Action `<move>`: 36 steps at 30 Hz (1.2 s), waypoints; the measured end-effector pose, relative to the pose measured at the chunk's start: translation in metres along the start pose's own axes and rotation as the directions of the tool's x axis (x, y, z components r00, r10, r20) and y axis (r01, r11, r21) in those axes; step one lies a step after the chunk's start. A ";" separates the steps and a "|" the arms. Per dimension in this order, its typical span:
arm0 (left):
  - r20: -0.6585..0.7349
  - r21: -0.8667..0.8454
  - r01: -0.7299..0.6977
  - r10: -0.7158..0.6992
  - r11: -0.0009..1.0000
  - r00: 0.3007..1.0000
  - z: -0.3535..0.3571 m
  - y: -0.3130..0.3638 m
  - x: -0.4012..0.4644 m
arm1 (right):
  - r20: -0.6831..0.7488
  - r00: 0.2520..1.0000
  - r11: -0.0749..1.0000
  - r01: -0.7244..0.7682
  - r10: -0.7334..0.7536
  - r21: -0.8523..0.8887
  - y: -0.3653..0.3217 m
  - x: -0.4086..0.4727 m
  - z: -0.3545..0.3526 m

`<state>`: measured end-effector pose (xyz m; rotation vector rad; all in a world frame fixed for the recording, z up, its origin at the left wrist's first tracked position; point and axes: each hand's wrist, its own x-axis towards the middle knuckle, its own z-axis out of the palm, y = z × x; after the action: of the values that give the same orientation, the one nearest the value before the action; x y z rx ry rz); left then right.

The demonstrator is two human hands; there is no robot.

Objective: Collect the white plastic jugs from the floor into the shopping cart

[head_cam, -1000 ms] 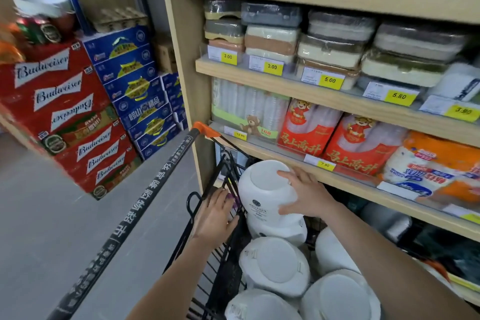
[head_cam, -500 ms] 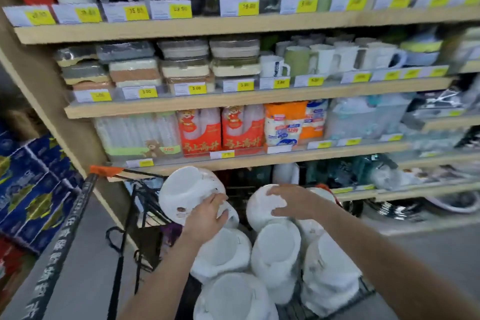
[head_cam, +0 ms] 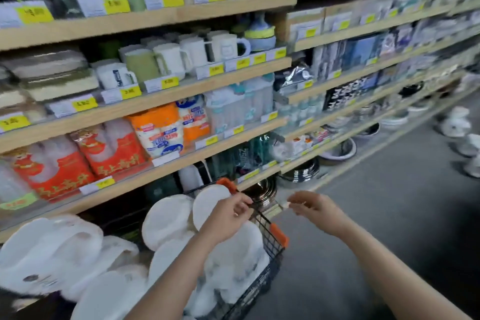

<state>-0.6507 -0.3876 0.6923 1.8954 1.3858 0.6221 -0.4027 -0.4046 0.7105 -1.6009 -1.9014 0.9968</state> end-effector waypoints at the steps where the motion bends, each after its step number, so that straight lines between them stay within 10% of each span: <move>1: 0.011 -0.015 -0.011 0.012 1.000 1.000 0.014 0.012 0.015 | -0.040 0.999 0.999 -0.025 0.026 0.029 0.017 -0.001 -0.017; 36: 0.552 0.033 -0.270 0.207 0.962 0.808 0.400 0.266 0.635 | -0.140 0.798 0.785 -0.516 0.586 0.343 0.457 0.176 -0.474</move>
<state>0.0010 0.0646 0.6259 2.1343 0.8296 0.0877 0.2006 -0.0957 0.6403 -2.0384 -1.0639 1.1743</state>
